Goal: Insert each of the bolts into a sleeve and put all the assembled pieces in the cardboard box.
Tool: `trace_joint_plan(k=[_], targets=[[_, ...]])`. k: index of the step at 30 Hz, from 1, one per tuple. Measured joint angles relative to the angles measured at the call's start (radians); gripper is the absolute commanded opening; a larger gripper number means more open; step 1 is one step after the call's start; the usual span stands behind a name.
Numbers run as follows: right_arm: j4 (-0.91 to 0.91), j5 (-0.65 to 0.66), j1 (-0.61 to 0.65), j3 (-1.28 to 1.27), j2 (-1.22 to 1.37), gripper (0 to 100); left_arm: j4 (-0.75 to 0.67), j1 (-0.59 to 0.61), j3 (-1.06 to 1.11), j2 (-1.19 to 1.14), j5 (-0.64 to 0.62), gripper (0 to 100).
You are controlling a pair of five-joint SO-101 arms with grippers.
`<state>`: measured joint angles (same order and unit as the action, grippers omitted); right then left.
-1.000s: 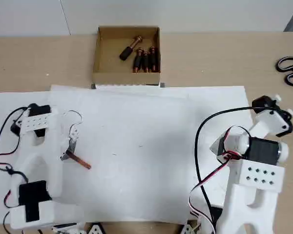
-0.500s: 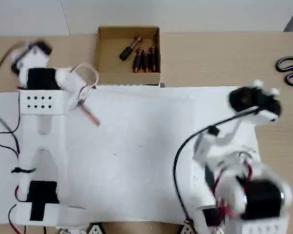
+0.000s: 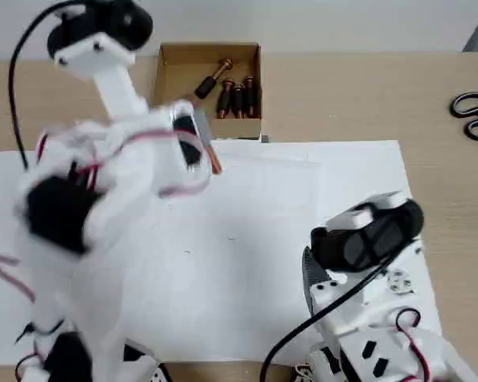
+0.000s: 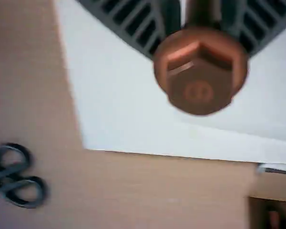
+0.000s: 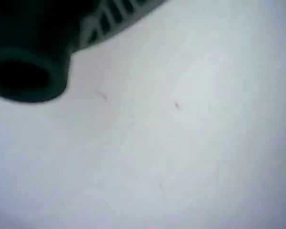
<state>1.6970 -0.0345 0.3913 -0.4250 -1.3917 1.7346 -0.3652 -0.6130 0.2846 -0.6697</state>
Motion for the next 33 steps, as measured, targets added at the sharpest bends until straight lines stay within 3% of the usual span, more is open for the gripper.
trace_joint_plan(k=[6,15,23,33], targets=[[-0.041,0.031,0.1,-0.133,-0.081,0.3,-0.055,-0.031,0.184,0.157,-0.025,1],[-0.272,0.101,0.261,-0.37,-0.16,0.3,-0.316,-0.064,0.614,0.477,-0.028,1],[-0.416,0.115,0.334,-0.497,-0.161,0.3,-0.555,-0.121,1.034,0.798,-0.028,1],[-0.459,0.12,0.356,-0.517,-0.161,0.3,-0.695,-0.123,1.326,1.007,0.017,1]])
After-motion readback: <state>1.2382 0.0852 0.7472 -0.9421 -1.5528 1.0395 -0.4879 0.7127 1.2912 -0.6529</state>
